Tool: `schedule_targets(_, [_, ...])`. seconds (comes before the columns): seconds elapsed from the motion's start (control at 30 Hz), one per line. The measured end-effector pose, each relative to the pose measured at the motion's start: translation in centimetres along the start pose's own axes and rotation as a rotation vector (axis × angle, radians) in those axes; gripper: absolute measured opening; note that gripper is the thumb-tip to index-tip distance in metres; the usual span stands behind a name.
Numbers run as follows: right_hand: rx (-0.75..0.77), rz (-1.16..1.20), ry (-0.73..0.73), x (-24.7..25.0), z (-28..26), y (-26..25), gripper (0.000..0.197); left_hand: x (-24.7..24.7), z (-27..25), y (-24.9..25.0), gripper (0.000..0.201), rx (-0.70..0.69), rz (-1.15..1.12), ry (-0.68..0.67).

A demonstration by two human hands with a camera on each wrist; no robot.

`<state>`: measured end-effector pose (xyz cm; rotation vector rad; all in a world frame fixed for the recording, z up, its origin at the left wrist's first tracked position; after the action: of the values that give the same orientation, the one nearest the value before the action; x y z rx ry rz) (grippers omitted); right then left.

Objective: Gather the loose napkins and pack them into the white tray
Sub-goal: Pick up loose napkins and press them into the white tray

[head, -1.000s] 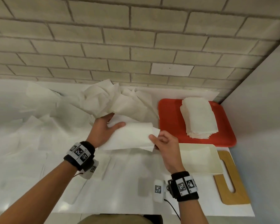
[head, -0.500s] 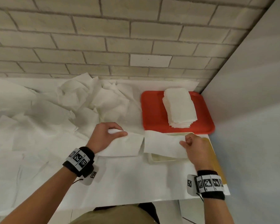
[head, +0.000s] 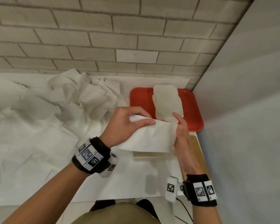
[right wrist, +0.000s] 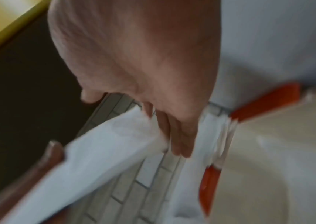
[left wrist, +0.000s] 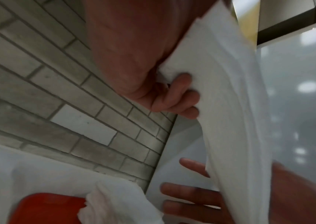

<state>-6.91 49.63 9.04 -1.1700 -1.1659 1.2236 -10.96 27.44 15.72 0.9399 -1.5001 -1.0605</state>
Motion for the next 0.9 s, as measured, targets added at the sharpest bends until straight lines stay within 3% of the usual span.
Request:
schedule_targets(0.07, [-0.022,0.126,0.022,0.5,0.2,0.1,0.072,-1.5,0.7,0.3,0.009,-0.032,-0.017,0.074])
schedule_targets(0.2, [-0.001,-0.276,0.238,4.3,1.4,1.2,0.059,-3.9,2.2,-3.6,0.021,-0.062,0.213,0.109])
schedule_targets(0.3, [-0.004,-0.699,0.108,4.5,1.4,3.5,0.054,-5.9,2.6,-8.3,0.034,0.016,0.444,0.021])
schedule_targets(0.4, [0.09,-1.106,-0.1,2.7,1.2,7.3,0.054,-8.3,2.7,-11.6,0.037,0.078,0.741,-0.053])
schedule_targets(0.47, [0.024,-1.29,-0.213,2.0,1.1,9.4,0.056,-9.3,2.8,-12.9,0.038,0.085,0.893,-0.089])
schedule_targets(0.63, [-0.114,-1.34,-0.243,1.7,1.2,9.1,0.046,-8.3,2.0,-12.5,0.029,-0.111,0.93,0.093])
schedule_targets(0.73, [-0.185,-1.335,-0.331,1.3,2.0,9.6,0.034,-7.0,1.4,-13.4,0.031,-0.034,0.941,0.17])
schedule_targets(0.9, [-0.419,-1.225,-0.5,0.6,3.6,11.0,0.038,-6.0,1.3,-14.9,0.031,0.064,0.833,0.1])
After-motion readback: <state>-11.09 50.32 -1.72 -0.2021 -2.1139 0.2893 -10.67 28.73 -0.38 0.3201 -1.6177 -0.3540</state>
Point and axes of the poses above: each hand's wrist, its own z-axis towards the middle knuckle, its own x-axis out of the back of the hand, y = z × x, the point moved 5 cm from there along z, towards the middle knuckle, and after that the axes turned 13 degrees about x, right-handed, at the moved point
